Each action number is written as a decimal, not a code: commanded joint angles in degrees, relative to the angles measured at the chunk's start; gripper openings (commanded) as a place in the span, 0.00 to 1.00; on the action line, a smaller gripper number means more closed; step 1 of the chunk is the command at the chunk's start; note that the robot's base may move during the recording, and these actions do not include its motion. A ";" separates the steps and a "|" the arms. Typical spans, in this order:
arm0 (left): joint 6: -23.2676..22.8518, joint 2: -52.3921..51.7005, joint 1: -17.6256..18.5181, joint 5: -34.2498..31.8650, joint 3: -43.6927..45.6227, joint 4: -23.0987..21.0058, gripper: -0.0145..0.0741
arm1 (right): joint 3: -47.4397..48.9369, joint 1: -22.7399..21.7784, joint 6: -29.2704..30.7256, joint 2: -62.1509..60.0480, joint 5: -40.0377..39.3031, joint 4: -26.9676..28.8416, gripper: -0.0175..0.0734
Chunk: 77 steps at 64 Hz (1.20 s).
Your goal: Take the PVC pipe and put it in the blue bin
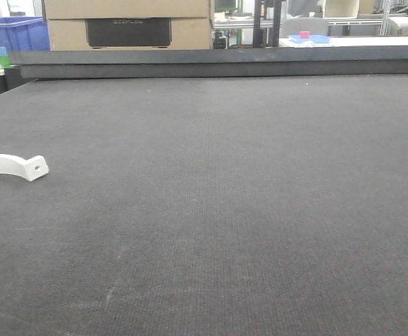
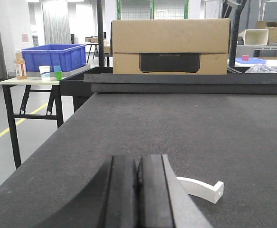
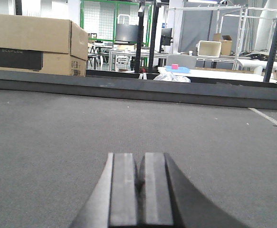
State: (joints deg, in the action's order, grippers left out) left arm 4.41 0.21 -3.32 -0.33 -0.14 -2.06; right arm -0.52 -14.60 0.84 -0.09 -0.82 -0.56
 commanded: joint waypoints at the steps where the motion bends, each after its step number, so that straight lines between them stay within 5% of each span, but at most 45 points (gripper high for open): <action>1: -0.09 -0.21 0.00 -1.16 0.14 0.12 0.04 | 0.52 -0.04 0.19 0.09 -1.38 -0.19 0.01; 54: -0.09 -0.21 0.01 -1.28 0.14 0.12 0.04 | 0.52 -0.04 0.19 0.09 -1.38 -0.19 0.01; 71: -0.09 -0.21 0.01 -8.12 0.14 -6.01 0.04 | 0.52 -0.02 0.19 0.09 -9.13 0.19 0.01; 77: -0.09 -0.21 0.01 -6.61 0.94 -6.00 0.04 | 0.65 -0.02 0.19 0.09 -7.33 5.51 0.01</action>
State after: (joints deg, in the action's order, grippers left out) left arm 4.41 0.21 -3.32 -5.96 -0.14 -7.31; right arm -0.52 -14.60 0.84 -0.09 -7.14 1.19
